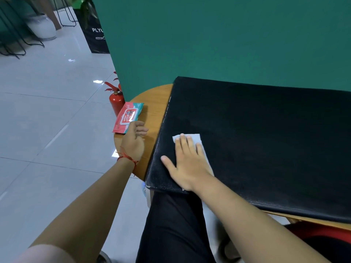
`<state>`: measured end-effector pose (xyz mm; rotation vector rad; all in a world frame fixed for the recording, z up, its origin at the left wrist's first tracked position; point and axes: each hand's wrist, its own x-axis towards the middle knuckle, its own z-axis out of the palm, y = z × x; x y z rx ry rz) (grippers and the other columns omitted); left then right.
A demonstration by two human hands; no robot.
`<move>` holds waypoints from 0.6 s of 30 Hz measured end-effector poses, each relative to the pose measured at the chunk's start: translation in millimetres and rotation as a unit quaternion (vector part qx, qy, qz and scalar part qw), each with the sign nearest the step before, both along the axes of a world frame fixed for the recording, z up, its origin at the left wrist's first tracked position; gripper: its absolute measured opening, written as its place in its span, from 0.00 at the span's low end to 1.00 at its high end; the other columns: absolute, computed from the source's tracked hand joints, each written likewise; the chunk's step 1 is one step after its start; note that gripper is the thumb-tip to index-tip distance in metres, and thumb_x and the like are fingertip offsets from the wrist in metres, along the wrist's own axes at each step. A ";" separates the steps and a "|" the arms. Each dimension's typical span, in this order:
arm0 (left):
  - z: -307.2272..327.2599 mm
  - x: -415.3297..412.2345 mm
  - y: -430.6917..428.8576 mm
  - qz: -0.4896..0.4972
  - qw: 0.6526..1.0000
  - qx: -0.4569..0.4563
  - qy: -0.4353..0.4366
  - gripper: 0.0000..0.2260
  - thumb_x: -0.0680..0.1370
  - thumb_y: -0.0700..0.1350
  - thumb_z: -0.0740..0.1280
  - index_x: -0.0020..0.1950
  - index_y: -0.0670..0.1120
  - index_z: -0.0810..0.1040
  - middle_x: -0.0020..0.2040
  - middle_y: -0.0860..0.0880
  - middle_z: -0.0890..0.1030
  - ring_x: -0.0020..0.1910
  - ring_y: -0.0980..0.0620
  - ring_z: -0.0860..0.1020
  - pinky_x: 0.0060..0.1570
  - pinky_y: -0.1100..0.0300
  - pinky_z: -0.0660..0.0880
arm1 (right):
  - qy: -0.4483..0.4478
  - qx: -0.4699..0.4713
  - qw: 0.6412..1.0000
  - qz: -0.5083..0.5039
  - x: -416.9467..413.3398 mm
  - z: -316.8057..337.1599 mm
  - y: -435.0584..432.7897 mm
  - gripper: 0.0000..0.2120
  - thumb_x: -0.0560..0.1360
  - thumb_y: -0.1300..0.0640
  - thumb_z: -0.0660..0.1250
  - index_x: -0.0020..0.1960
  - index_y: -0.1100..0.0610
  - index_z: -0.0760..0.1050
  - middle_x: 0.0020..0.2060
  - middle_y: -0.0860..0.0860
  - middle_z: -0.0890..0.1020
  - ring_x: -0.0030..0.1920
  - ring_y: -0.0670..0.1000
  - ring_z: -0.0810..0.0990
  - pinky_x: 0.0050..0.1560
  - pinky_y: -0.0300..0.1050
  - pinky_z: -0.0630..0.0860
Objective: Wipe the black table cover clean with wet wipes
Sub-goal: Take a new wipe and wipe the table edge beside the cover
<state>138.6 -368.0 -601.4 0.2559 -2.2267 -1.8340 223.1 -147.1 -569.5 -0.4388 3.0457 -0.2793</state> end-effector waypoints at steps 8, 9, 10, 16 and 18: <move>2.7 4.1 -5.1 0.011 1.000 -0.016 0.004 0.12 0.87 0.39 0.57 0.67 0.48 0.74 0.56 0.47 0.84 0.55 0.50 0.84 0.53 0.56 0.82 | 0.029 -0.007 0.998 -0.049 10.9 -5.8 -78.5 0.37 0.85 0.37 0.42 0.86 0.60 0.51 0.85 0.58 0.54 0.85 0.60 0.50 0.82 0.65 0.51; 3.9 4.3 -5.6 0.013 1.000 -0.007 -0.001 0.12 0.87 0.39 0.57 0.68 0.49 0.74 0.56 0.48 0.85 0.55 0.51 0.85 0.54 0.56 0.83 | 0.024 -0.006 0.998 -0.050 12.2 -6.2 -84.7 0.37 0.86 0.38 0.42 0.86 0.61 0.50 0.85 0.59 0.53 0.85 0.60 0.48 0.82 0.65 0.49; 5.4 4.7 -5.8 0.010 1.000 -0.001 -0.007 0.12 0.87 0.40 0.57 0.69 0.49 0.73 0.56 0.48 0.85 0.55 0.51 0.85 0.55 0.56 0.83 | 0.018 -0.006 0.999 -0.047 14.4 -6.7 -91.5 0.37 0.86 0.39 0.41 0.86 0.62 0.49 0.86 0.59 0.51 0.85 0.61 0.46 0.82 0.66 0.48; 9.7 9.4 -4.9 0.007 1.000 0.005 -0.013 0.11 0.88 0.41 0.59 0.69 0.50 0.74 0.56 0.49 0.86 0.55 0.51 0.85 0.55 0.57 0.83 | 0.013 0.024 0.998 0.049 52.8 -14.0 -119.7 0.35 0.86 0.41 0.40 0.86 0.61 0.46 0.86 0.59 0.48 0.85 0.60 0.40 0.82 0.64 0.42; 10.4 10.4 -4.2 0.005 1.000 0.007 -0.015 0.11 0.88 0.41 0.59 0.69 0.49 0.74 0.56 0.49 0.85 0.55 0.51 0.85 0.55 0.57 0.83 | 0.019 0.019 0.997 0.068 56.6 -16.6 -116.0 0.34 0.86 0.41 0.40 0.86 0.60 0.46 0.86 0.58 0.48 0.85 0.59 0.40 0.83 0.63 0.43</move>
